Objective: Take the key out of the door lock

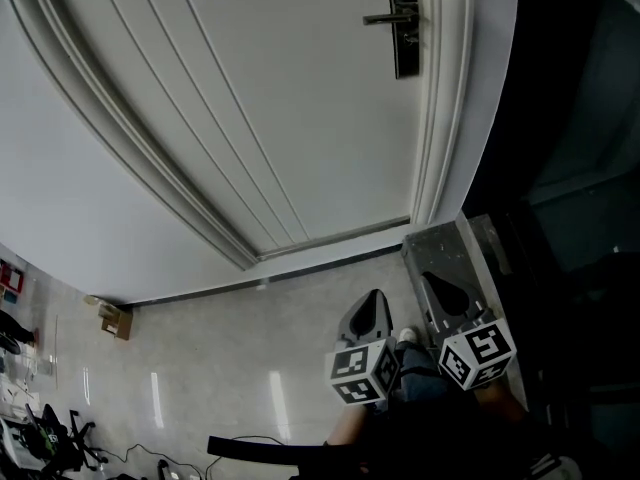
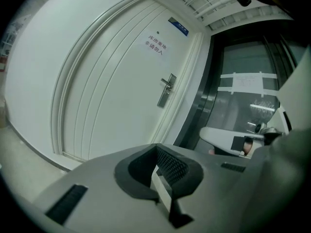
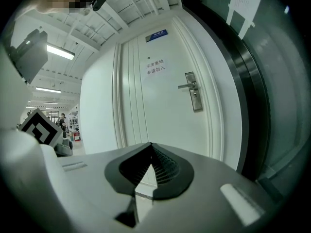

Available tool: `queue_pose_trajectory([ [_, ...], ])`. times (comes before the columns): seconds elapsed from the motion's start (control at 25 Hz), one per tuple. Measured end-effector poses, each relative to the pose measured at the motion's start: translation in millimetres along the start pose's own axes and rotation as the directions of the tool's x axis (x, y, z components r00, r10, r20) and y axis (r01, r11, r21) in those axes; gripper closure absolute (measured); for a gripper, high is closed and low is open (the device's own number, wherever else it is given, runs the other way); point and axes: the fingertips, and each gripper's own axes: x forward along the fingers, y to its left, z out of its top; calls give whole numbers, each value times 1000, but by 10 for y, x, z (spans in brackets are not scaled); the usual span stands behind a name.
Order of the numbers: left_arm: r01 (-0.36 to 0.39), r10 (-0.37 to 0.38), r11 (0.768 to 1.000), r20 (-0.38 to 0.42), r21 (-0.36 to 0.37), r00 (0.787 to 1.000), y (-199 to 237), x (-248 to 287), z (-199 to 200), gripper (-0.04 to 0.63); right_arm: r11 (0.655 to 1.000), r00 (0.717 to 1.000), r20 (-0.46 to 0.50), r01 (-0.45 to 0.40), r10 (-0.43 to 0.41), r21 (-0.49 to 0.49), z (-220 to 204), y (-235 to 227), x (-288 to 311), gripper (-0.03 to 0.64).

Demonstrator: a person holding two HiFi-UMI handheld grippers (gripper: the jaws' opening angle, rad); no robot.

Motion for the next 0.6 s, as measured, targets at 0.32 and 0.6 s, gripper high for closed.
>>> queue_pose_trajectory([
  [0.32, -37, 37, 999, 30, 4, 999, 100, 790, 364, 595, 998, 998, 15, -61, 61, -7, 228, -494, 756, 615],
  [0.6, -49, 48, 999, 45, 13, 998, 17, 1444, 645, 595, 994, 994, 12, -105, 105, -20, 436, -935, 1261, 615],
])
